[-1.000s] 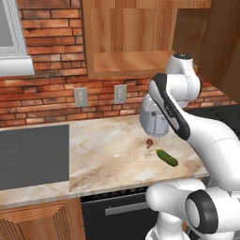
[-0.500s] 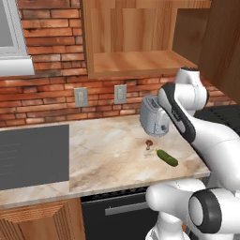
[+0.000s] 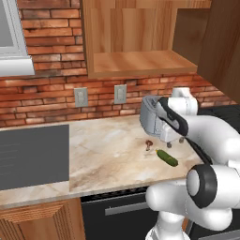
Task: Pick the cucumber, mushroom from the counter and place them in the cabinet. Then close the cabinet.
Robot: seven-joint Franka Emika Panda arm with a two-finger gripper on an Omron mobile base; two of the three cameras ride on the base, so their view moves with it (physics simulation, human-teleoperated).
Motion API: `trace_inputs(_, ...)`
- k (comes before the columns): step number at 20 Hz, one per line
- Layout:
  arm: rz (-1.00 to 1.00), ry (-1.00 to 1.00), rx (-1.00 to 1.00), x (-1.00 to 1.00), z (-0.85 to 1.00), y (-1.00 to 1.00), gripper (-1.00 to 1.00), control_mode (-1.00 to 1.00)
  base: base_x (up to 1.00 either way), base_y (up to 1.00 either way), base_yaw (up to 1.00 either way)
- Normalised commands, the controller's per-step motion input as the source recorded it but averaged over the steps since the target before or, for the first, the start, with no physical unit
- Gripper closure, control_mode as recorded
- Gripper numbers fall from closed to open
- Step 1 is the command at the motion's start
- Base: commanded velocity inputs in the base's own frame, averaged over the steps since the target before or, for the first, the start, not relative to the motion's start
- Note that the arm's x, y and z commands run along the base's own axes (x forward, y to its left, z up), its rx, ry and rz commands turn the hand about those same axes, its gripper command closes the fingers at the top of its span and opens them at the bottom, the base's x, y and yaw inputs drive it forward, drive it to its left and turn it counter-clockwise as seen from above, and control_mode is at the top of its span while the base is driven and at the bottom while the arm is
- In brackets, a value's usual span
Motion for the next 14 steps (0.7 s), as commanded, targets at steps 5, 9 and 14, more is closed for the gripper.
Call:
trace_inputs(5,0.13,0.02,0.0,0.0,-0.75,-0.1,-1.0,-1.0,0.0,0.0,0.0)
trace_inputs(9,0.1,0.0,0.0,0.02,-0.68,0.0,-1.0,-1.0,0.0,0.0,0.0)
trace_inputs(14,0.05,0.0,0.0,0.03,-0.57,0.0,-1.0,-1.0,0.0,0.0,0.0)
